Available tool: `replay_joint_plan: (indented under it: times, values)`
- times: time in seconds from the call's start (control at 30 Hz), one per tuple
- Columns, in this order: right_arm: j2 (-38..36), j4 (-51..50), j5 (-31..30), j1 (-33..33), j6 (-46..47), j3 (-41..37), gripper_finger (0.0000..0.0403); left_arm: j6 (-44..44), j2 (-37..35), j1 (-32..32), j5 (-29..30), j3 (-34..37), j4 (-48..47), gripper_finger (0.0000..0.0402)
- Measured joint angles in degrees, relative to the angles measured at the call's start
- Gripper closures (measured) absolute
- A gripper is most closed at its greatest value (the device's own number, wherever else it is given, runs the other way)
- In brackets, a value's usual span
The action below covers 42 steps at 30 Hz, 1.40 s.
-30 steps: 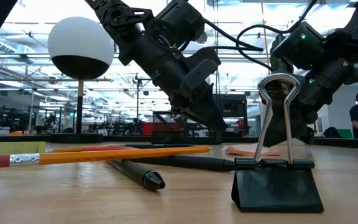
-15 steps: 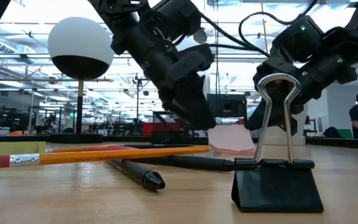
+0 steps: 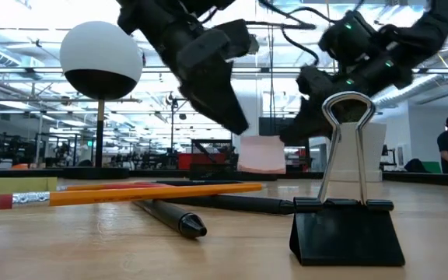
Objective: Pick and place office supplies into organizer
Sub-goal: Put the sticky note into the desk organizer
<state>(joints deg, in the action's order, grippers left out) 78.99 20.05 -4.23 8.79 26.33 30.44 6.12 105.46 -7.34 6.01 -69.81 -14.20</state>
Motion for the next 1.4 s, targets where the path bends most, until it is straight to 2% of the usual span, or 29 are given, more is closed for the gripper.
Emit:
replay_joint_plan:
  times: [0.17,0.3,0.63,0.9,1.17,1.4]
  values:
    - [0.02,-9.66,-9.52,0.31,-7.31,7.23,0.0403,-0.03,-0.97,-0.69,3.66,0.05,-2.47,0.0171]
    - [-0.01,-12.14,-12.22,2.04,-12.57,11.73,0.0403,0.11,-0.87,-1.2,4.22,-0.04,-2.48,0.0171]
    - [-0.03,-19.04,-12.09,11.83,-21.62,19.04,0.0403,-1.39,-0.75,-2.33,4.64,-0.08,0.12,0.0176]
    - [0.52,-21.91,-3.38,21.11,-23.05,20.39,0.0403,-1.44,-0.75,-2.35,4.61,-0.07,0.84,0.0177]
    - [1.5,-18.89,-1.42,22.41,-25.3,20.41,0.0403,-1.43,-0.75,-2.33,4.62,-0.08,0.99,0.0176]
    - [7.48,-18.07,-1.3,24.3,-25.58,22.64,0.0403,-1.42,-0.75,-2.34,4.6,-0.08,1.07,0.0174]
